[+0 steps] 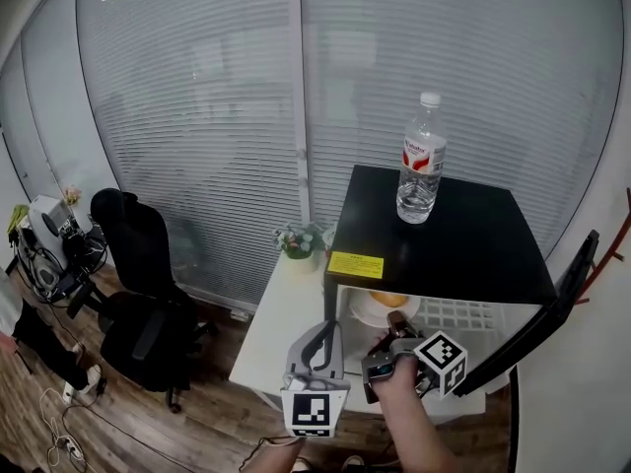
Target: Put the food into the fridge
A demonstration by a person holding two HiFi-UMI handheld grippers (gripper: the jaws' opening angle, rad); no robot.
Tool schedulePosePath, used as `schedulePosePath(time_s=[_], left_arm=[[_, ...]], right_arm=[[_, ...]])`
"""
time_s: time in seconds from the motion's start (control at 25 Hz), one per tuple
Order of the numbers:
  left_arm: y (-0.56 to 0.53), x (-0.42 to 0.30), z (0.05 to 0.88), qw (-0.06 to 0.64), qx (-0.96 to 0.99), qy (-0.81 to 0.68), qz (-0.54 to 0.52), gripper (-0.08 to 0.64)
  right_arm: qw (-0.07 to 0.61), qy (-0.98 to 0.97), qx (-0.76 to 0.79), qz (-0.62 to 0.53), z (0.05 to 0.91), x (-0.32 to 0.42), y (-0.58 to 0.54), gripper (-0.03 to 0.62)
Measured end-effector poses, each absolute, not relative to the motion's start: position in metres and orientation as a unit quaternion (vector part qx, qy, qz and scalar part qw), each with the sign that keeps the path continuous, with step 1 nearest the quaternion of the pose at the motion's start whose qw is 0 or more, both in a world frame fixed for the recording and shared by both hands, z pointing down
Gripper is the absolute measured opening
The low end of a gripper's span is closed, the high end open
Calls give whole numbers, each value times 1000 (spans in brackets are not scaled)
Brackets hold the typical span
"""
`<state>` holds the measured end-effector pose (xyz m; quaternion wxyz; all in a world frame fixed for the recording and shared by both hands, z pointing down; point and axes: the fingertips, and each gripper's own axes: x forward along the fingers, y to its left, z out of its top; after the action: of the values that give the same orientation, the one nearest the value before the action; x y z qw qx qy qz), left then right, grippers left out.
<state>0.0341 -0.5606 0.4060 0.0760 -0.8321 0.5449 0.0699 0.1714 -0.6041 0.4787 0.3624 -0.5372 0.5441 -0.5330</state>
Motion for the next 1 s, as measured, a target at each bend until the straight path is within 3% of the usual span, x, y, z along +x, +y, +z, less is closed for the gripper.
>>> schedulePosePath(time_s=[0.2,0.36,0.68,1.0], left_arm=[[-564,31,400,78,-833,541,83,29],[-564,31,405,75,-837,537,71,29],[-568,26,404,59,-837,538,87,29],[-570,25,410,53,-838,539,72,29]], right_arm=[[333,559,-571,-502,475,172,-605,47],[285,590,-615,-438,464,175,-605,114],[128,668,-682,-267,454,173,-606,241],[-44,698,-705,-113,460,169,-606,279]])
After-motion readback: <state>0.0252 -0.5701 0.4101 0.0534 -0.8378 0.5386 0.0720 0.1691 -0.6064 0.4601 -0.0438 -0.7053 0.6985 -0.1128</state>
